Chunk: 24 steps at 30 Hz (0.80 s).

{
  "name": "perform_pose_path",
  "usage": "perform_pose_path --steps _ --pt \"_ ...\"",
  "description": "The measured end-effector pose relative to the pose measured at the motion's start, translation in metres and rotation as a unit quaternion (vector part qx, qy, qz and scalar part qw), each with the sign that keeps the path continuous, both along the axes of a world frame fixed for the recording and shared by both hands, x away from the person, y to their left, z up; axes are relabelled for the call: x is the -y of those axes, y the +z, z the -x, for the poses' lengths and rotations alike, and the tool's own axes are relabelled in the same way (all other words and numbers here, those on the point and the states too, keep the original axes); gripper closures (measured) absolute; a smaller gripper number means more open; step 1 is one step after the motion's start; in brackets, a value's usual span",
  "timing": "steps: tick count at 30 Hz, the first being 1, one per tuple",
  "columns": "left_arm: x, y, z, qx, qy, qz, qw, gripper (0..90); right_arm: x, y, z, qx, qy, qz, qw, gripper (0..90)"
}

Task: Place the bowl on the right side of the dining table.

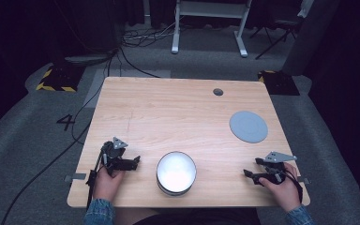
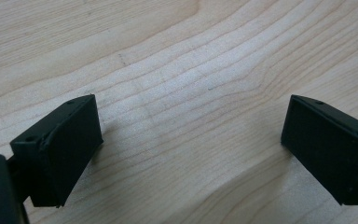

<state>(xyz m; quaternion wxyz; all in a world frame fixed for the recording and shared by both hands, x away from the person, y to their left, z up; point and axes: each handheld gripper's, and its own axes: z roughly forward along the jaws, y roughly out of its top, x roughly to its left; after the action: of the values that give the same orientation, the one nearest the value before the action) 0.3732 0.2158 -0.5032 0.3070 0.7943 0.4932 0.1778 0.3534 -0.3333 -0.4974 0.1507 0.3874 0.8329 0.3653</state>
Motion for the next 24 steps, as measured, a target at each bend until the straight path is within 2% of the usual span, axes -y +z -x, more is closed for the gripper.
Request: perform_pose_path --steps 2,4,9,17,24 --pt "0.000 0.000 0.000 0.000 0.000 0.000 1.0000 5.1 -0.002 0.005 -0.002 0.001 0.006 0.000 1.0000 25.5" --pt "0.000 0.000 0.000 0.001 0.000 0.001 1.0000 5.1 -0.007 0.012 -0.004 0.000 0.013 0.011 0.9999 24.5" --pt "0.000 0.000 0.000 0.000 0.000 0.000 1.0000 5.1 -0.020 0.030 -0.005 -0.034 0.032 0.019 0.9987 26.5" --pt "0.000 0.000 0.000 0.000 0.000 0.000 1.0000 5.1 -0.043 0.059 0.000 -0.022 0.059 0.008 0.9980 28.4" --pt "0.000 0.000 -0.002 0.000 -0.002 0.001 1.0000 5.0 -0.064 0.079 0.001 -0.011 0.091 0.001 0.9958 30.3"
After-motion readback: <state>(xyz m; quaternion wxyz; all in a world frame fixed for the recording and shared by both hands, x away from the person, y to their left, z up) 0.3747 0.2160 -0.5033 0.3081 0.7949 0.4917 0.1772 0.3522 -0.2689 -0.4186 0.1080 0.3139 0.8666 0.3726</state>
